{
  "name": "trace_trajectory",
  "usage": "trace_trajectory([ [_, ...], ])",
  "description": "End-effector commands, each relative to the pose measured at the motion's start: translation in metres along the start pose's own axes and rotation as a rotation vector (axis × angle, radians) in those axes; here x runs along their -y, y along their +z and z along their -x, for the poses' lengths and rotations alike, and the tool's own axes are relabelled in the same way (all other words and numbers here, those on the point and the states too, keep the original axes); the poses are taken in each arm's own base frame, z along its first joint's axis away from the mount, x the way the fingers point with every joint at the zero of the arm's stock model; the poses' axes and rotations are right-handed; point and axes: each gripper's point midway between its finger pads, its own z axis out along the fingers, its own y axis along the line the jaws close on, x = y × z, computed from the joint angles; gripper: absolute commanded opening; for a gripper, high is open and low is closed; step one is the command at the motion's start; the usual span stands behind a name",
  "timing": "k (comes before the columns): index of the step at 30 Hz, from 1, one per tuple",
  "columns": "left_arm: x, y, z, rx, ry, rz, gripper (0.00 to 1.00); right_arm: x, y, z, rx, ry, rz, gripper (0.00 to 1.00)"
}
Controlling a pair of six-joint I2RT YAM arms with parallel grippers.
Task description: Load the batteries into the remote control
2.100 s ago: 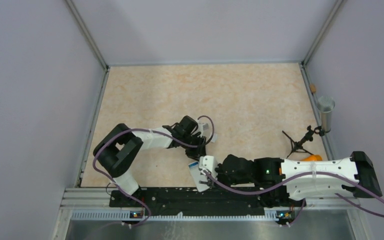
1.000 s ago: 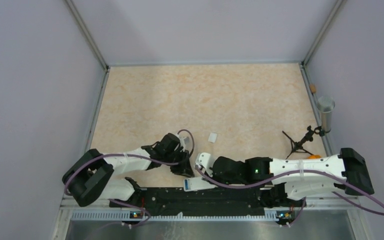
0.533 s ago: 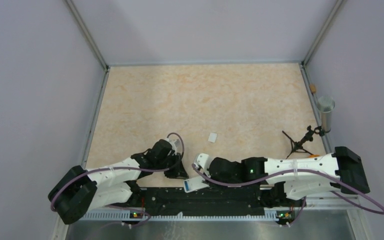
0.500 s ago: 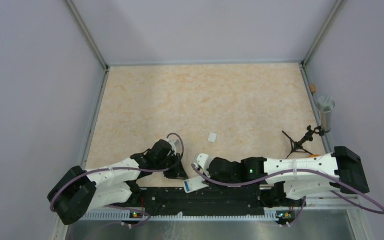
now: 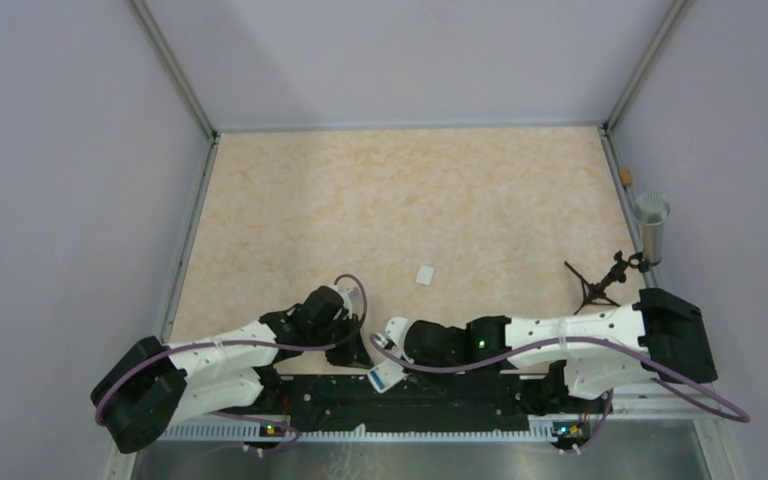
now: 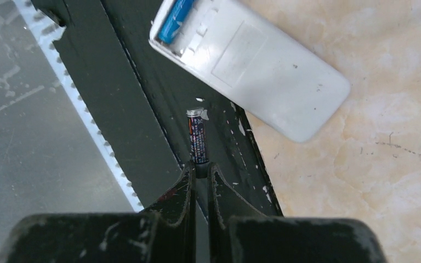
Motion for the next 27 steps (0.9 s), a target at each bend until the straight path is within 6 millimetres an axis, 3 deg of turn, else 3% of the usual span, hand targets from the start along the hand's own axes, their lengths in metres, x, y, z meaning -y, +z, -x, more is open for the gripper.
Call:
trace_trajectory([
  [1,-0.041,0.000,-0.032,-0.080,-0.043,0.145,0.06,-0.017,-0.008,0.028,0.049,0.011,0.038,0.00],
  [18,0.001,0.013,-0.052,-0.118,0.037,0.069,0.01,-0.018,-0.006,0.025,0.009,0.064,0.025,0.00],
  [24,-0.008,0.012,-0.053,-0.106,0.043,0.106,0.02,-0.027,-0.002,0.025,-0.013,0.026,0.074,0.00],
  [27,-0.016,0.007,-0.050,-0.085,0.048,0.151,0.10,-0.028,0.001,0.026,-0.020,0.008,0.081,0.00],
])
